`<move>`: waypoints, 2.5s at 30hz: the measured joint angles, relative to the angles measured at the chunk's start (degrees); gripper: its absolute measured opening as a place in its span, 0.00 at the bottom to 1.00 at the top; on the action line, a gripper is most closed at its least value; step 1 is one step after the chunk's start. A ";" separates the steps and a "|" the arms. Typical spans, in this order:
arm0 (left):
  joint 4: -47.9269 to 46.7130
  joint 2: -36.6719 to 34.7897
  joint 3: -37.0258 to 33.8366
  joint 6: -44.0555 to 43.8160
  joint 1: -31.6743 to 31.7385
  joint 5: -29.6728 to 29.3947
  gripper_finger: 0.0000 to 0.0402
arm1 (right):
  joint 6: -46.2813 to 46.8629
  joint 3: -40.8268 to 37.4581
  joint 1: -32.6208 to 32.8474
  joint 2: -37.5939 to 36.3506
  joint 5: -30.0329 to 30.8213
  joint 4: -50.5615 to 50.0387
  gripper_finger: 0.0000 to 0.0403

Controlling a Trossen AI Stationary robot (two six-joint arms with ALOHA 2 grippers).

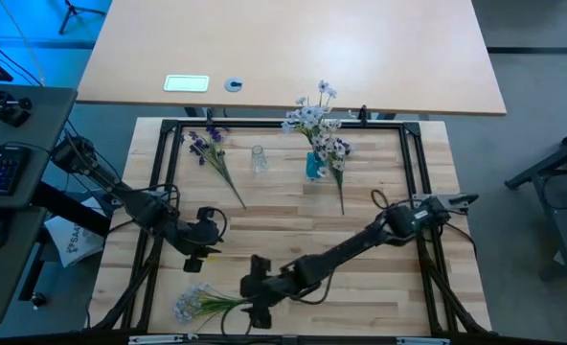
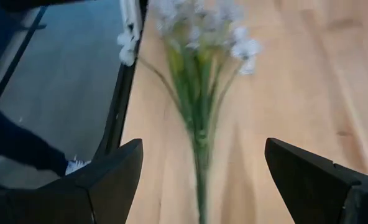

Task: Sort flowers into vase by color
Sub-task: Put the white flowers into the blue vase

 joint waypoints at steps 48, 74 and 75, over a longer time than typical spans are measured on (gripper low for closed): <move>17.58 -5.02 2.49 -3.54 0.70 -7.64 0.31 | -10.85 2.50 -1.17 5.03 0.20 -11.46 0.05; 31.64 -21.80 1.88 12.98 4.50 -21.15 0.31 | 33.97 -69.43 9.58 -64.68 22.46 1.19 0.00; 35.96 -21.55 0.08 12.68 4.57 -21.21 0.31 | 32.90 -71.90 10.00 -66.11 24.75 6.35 0.00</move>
